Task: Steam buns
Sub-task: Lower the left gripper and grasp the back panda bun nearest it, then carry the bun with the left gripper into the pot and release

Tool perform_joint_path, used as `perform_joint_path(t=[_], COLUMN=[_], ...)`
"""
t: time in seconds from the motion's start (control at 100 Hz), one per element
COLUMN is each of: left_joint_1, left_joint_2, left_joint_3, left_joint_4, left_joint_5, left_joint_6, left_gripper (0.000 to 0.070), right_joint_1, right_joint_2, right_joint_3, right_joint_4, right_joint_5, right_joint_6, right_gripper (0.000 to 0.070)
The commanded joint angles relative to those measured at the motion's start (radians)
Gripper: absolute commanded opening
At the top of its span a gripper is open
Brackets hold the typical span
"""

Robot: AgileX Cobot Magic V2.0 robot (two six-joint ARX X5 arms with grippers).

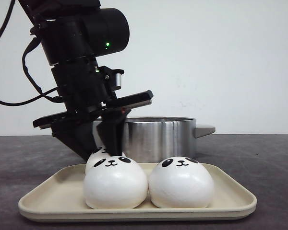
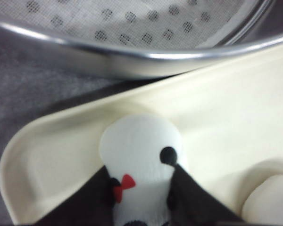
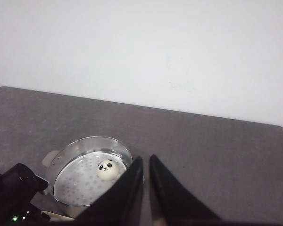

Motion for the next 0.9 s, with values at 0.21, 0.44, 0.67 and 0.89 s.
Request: perform_joint_path(t=[0.21, 0.44, 0.67, 0.89], left_joint_1=[-0.020, -0.054, -0.034, 0.063], left_joint_2=[-0.058, -0.273, -0.378, -0.256], left_joint_3=[0.015, 0.015, 0.051, 0.194], left_joint_4=[-0.026, -0.019, 0.112, 0.134], left_joint_5=[-0.006, -0.010, -0.142, -0.152], left_joint_6=[0.026, 0.020, 0.016, 0.090], left_gripper=[0.0001, 0.0002, 0.0003, 0.0003], right_joint_1=[0.012, 0.012, 0.012, 0.012], right_joint_2=[0.009, 0.009, 0.011, 0.011], right_joint_3=[0.022, 0.022, 0.022, 0.001], right_joint_4=[-0.066, -0.066, -0.066, -0.066], right_joint_5=[0.005, 0.005, 0.013, 0.026], right_joint_6=[0.010, 0.009, 0.008, 0.008], right_gripper=[0.0017, 0.0017, 0.0017, 0.0017])
